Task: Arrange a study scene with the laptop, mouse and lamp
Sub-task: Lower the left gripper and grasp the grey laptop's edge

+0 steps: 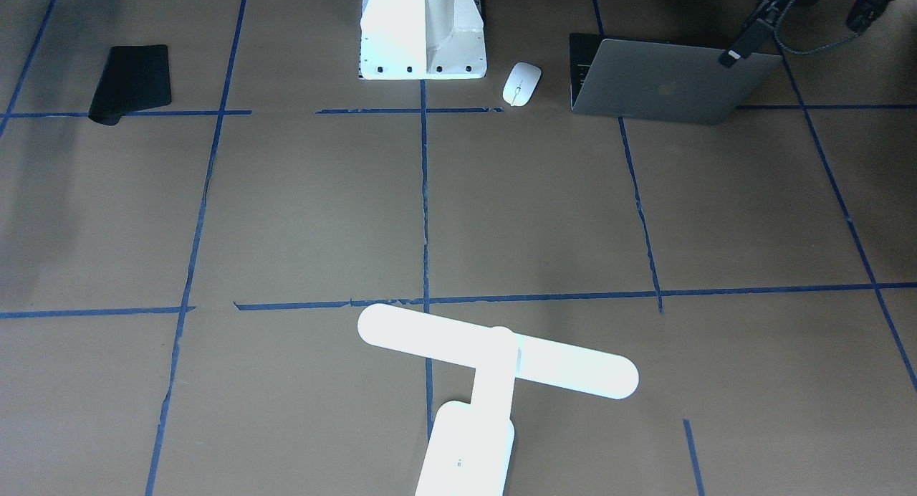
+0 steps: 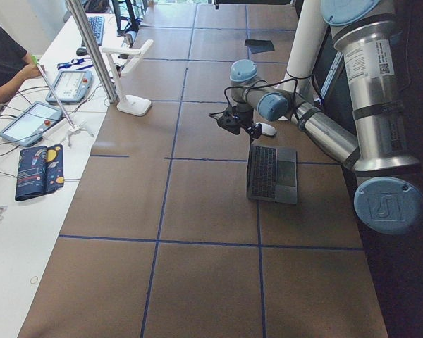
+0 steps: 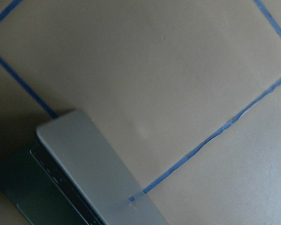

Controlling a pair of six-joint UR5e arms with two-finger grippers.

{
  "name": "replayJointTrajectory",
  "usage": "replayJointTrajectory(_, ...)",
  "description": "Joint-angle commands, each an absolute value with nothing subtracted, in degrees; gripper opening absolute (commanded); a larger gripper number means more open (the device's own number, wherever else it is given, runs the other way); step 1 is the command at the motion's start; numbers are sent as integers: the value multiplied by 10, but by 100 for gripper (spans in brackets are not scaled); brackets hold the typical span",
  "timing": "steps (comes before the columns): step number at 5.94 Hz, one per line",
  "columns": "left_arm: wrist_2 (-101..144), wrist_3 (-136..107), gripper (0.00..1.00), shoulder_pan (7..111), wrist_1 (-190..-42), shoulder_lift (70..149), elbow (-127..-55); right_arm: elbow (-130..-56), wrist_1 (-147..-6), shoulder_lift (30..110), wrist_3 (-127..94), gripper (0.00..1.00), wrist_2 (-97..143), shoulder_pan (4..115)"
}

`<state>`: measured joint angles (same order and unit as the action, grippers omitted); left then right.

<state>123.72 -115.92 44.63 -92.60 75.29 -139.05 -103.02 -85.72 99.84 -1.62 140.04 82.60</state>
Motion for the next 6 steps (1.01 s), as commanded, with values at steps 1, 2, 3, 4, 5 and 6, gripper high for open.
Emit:
replayJointTrajectory(1,1167,-1291,96,365,-932,748,-1396,-1028,-859,998,-18,100,1404,824)
replayJointTrajectory(2,1165,-1308,96,360,-930,745,-1398,-1027,-859,998,-18,100,1404,824)
replayJointTrajectory(3,1166,-1320,96,358,-931,723,-1414,-1027,-857,998,-18,100,1404,824)
replayJointTrajectory(4,1165,-1322,95,352,-930,722,-1413,-1028,-857,998,-18,100,1406,824)
replayJointTrajectory(5,1166,-1335,79,351,-929,722,-1411,-1028,-857,998,-17,100,1408,824)
replayJointTrajectory(6,1165,-1338,70,350,-929,722,-1407,-1028,-856,998,-17,100,1409,824)
